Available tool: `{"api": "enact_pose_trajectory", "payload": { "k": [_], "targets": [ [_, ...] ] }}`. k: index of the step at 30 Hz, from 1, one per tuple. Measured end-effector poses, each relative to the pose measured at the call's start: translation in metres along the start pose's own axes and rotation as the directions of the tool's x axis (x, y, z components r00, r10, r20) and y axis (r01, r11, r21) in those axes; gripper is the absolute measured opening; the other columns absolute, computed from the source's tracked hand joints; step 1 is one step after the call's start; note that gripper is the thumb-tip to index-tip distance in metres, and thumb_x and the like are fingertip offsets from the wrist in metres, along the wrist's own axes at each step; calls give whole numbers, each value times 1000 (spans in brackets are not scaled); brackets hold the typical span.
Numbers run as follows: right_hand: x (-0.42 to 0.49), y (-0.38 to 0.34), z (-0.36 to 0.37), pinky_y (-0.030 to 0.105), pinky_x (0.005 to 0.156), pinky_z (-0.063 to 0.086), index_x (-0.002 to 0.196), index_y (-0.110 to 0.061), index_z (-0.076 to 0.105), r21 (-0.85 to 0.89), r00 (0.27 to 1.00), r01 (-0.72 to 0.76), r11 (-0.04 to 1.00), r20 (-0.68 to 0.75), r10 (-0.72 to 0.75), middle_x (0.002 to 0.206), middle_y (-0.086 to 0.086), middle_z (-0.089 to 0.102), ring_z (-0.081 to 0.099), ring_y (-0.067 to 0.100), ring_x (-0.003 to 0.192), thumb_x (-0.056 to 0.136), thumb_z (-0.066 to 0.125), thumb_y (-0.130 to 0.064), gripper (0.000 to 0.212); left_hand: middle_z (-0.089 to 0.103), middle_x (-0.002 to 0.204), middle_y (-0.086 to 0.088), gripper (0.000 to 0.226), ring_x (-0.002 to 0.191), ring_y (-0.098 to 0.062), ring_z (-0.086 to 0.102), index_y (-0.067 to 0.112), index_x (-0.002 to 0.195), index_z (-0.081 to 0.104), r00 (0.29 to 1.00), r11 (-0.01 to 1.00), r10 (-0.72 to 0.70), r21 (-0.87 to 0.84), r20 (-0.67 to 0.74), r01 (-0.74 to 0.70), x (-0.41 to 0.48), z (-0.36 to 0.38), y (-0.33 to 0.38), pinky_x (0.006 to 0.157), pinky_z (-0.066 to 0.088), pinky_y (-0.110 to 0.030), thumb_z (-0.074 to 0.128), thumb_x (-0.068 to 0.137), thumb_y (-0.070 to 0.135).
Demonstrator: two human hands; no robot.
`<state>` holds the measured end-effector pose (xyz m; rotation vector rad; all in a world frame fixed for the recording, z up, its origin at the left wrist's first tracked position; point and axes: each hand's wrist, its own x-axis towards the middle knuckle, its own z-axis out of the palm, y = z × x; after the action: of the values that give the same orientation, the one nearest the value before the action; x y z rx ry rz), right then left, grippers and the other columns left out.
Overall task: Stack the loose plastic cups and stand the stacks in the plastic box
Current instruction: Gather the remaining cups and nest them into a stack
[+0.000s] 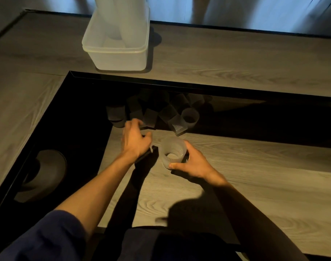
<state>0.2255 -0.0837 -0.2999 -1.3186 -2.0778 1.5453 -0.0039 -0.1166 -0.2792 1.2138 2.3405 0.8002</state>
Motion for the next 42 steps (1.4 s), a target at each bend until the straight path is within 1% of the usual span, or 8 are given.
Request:
{"api": "enact_pose_trajectory", "payload": {
  "k": [3,8,14,19,26,29,35,42],
  "targets": [
    [1,-6,-2,1,75,46,134,-48,44,43,1000,-3,999,1,3,121,-27,58,53,-24,105,74,92,-24,80,38,147,-16,62,135,-39,40,14,141,45,990,976,-135,168,-36,139,17,-9,-16,108,40,-51,71,89,34],
    [5,-15,0,6,67,52,136,-41,47,144,1000,-16,989,22,13,125,-20,58,58,-21,99,77,89,-12,78,17,165,-13,81,146,-40,27,16,153,32,981,922,-174,336,-81,192,46,-25,-28,110,38,-57,74,87,36],
    [9,-21,0,5,69,51,132,-46,45,135,999,-18,991,40,12,125,-20,57,57,-21,101,78,89,-12,77,19,162,-20,73,147,-41,24,20,150,34,958,828,-285,508,19,237,76,-39,-33,114,34,-55,71,90,41],
    [9,-24,3,5,73,50,133,-48,44,120,1000,-14,993,28,11,128,-22,57,55,-19,107,76,91,-19,78,47,141,-20,58,130,-39,48,13,143,44,978,876,-206,437,-46,205,86,-40,-41,103,47,-51,70,94,31],
    [9,-24,6,6,71,52,137,-42,46,148,1000,-14,989,23,11,130,-16,58,58,-18,103,77,90,-16,79,63,118,-14,33,106,-34,64,17,121,57,972,936,-236,272,15,223,79,-39,-51,81,53,-40,72,92,26],
    [8,-25,7,6,71,52,137,-42,46,145,1000,-14,989,19,11,130,-16,58,57,-18,104,77,90,-17,79,61,126,-13,43,109,-35,63,22,131,57,970,933,-237,288,45,215,73,-35,-54,85,55,-42,73,91,26],
    [7,-24,8,4,69,50,135,-41,46,137,1000,-11,991,23,7,129,-15,57,55,-24,100,76,90,-13,79,29,152,-16,61,132,-42,44,29,151,44,952,859,-277,478,134,182,67,-30,-56,106,47,-52,68,95,35],
    [9,-25,8,4,69,49,135,-41,45,131,999,-19,991,36,15,128,-14,57,56,-22,99,76,90,-13,79,28,146,-16,45,125,-41,43,24,135,59,955,835,-278,518,105,187,59,-25,-66,102,49,-49,71,93,32]
  ]
}}
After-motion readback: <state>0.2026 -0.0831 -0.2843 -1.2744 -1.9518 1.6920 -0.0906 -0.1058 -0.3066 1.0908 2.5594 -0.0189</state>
